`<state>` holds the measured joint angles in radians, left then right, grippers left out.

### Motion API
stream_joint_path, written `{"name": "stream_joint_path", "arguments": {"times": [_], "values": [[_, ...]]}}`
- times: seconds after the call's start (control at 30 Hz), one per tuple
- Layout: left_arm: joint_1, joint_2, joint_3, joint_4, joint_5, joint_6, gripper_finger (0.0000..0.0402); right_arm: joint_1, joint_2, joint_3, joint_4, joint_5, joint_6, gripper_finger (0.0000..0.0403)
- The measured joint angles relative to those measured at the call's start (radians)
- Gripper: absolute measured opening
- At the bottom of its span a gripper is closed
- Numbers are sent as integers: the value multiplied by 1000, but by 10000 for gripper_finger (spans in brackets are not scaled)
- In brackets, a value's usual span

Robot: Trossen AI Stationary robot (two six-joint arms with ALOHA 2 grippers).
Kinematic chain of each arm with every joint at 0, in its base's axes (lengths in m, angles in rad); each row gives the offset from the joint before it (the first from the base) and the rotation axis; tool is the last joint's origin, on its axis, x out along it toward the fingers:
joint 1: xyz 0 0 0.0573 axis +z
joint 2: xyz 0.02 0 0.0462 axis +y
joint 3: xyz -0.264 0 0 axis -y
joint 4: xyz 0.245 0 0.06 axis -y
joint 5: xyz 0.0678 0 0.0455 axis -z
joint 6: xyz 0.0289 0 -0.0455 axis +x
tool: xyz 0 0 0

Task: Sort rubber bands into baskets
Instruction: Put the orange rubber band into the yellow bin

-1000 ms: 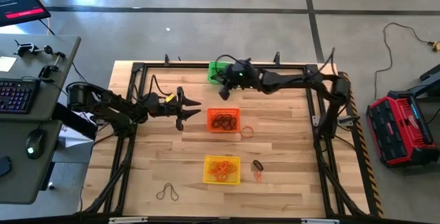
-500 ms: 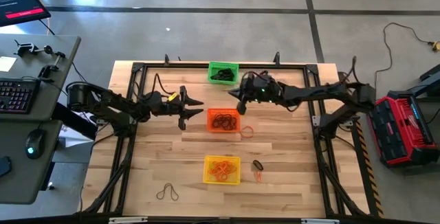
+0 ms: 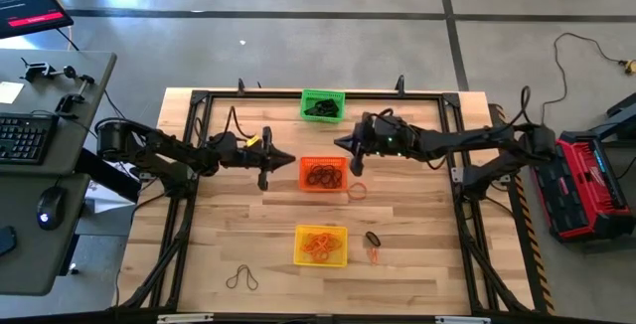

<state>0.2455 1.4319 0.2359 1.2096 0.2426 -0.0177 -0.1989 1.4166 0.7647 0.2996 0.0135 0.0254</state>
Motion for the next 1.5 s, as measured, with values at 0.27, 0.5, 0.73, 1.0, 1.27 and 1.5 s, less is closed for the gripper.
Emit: {"name": "stream_joint_path", "arguments": {"times": [0.27, 0.5, 0.73, 1.0, 1.27, 1.5], "values": [[0, 0, 0, -30, 2, 28, 1, 4, -38, 0, -54, -15, 1, 0], [-16, 0, 0, -66, 19, 35, 1, 80, -61, 0, -224, 41, 28, 0], [-46, 0, 0, -82, 19, 81, 0, 205, -61, 0, -382, 50, 164, 3], [-58, 0, 0, -91, 16, 75, 0, 352, -61, 1, -445, 69, 292, 55], [-58, 0, 0, -91, 16, 72, 0, 510, -61, 1, -467, 88, 453, 128], [-58, 0, 0, -91, 16, 71, 0, 621, -61, 1, -494, 86, 784, 138]]}}
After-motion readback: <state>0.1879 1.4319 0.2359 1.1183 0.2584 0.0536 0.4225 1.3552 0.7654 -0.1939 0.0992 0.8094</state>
